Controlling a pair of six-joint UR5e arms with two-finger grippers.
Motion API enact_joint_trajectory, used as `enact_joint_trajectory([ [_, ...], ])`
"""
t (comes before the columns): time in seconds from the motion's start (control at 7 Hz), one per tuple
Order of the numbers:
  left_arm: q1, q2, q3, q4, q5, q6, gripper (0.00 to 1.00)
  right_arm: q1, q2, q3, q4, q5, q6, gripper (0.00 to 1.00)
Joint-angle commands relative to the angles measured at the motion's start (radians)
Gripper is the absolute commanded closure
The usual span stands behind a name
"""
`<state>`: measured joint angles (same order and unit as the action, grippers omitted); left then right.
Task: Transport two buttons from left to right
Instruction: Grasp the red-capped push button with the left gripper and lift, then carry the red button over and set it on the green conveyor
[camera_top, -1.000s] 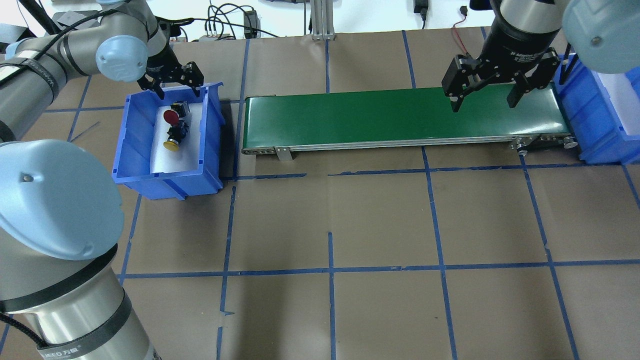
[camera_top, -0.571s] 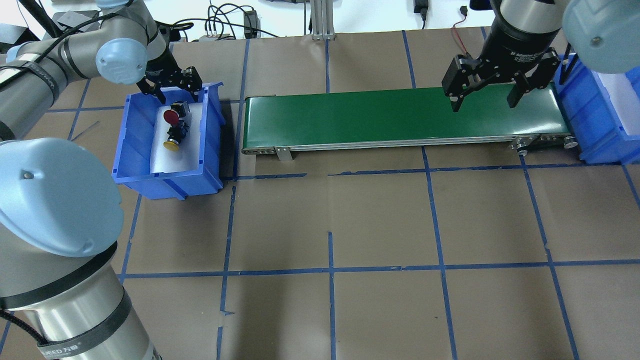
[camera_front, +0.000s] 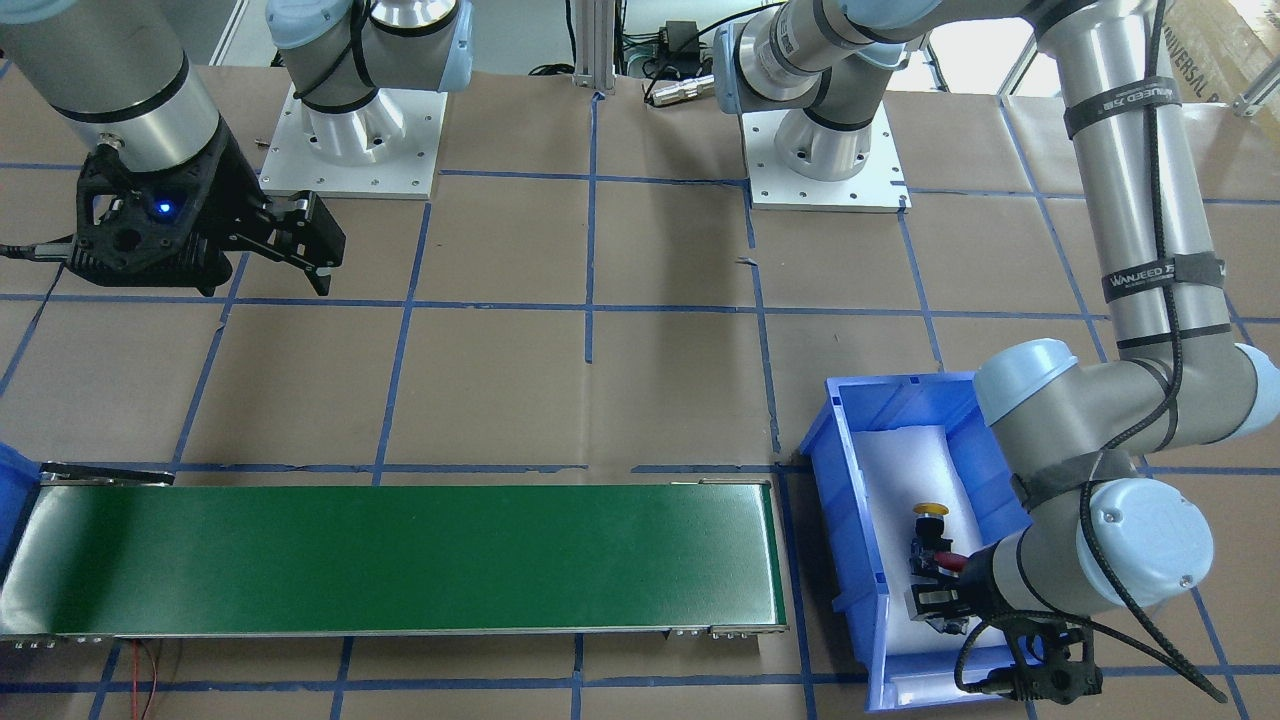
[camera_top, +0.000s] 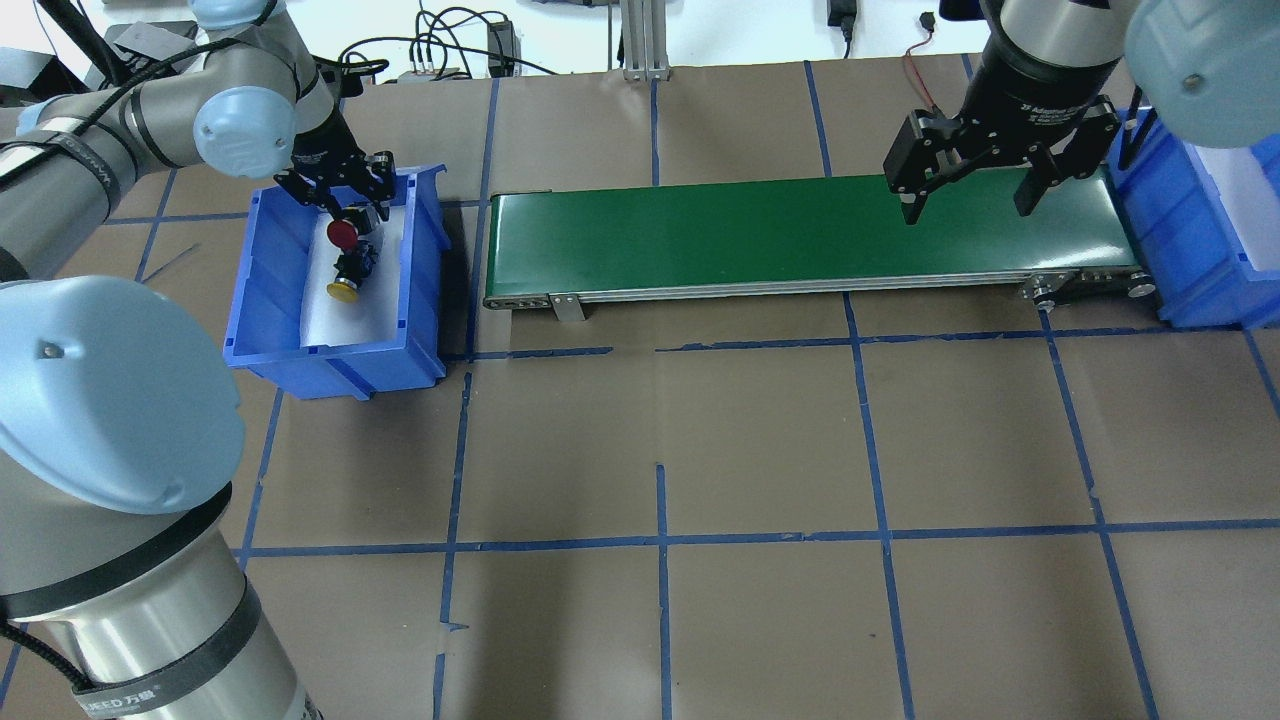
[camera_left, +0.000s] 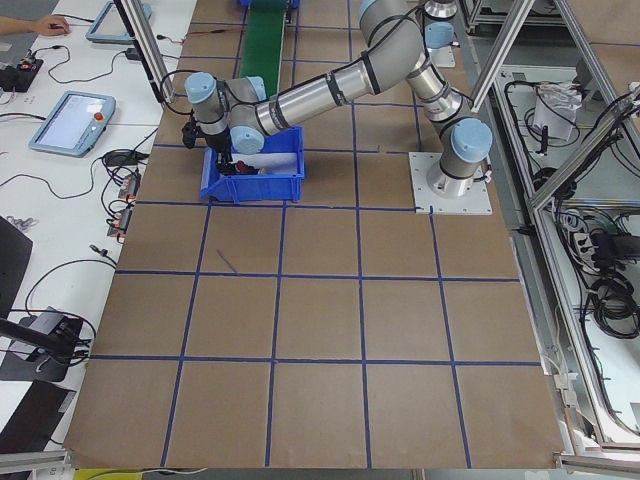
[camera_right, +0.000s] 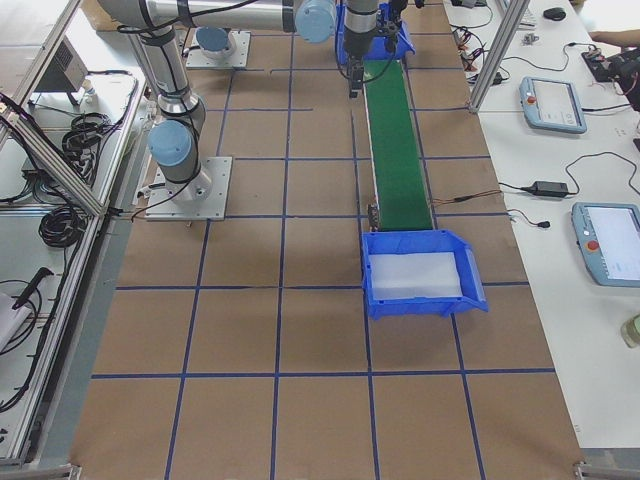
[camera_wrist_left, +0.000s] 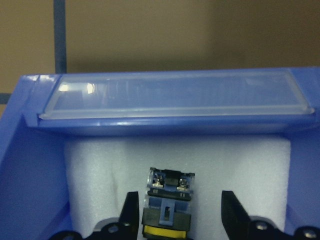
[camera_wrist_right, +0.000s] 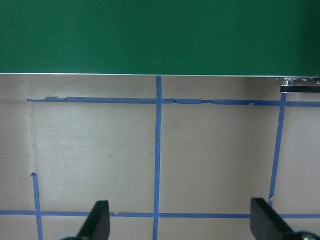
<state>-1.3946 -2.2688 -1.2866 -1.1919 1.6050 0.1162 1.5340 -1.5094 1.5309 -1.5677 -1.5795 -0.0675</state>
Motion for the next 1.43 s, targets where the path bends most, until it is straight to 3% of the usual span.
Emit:
enact_joint_trajectory([
  [0.0, 0.003, 0.002, 0.0, -0.002, 0.0, 0.01, 0.7, 0.0, 0.0, 0.0, 0.0, 0.001, 0.0, 0.0],
  [0.14, 0.002, 0.006, 0.001, 0.0, 0.0, 0.01, 0.86, 0.0, 0.0, 0.0, 0.0, -0.001, 0.0, 0.0],
  [0.29, 0.002, 0.017, 0.01, -0.002, 0.0, 0.011, 0.95, 0.0, 0.0, 0.0, 0.0, -0.001, 0.0, 0.0],
  [0.43, -0.006, 0.035, 0.021, -0.003, 0.0, 0.011, 0.95, 0.0, 0.0, 0.0, 0.0, -0.001, 0.0, 0.0],
  [0.86, -0.02, 0.225, 0.023, -0.11, -0.022, 0.005, 0.95, 0.0, 0.0, 0.0, 0.0, 0.001, 0.0, 0.0],
  [1.29, -0.182, 0.276, 0.012, -0.13, -0.033, -0.218, 0.95, 0.0, 0.0, 0.0, 0.0, -0.001, 0.0, 0.0],
])
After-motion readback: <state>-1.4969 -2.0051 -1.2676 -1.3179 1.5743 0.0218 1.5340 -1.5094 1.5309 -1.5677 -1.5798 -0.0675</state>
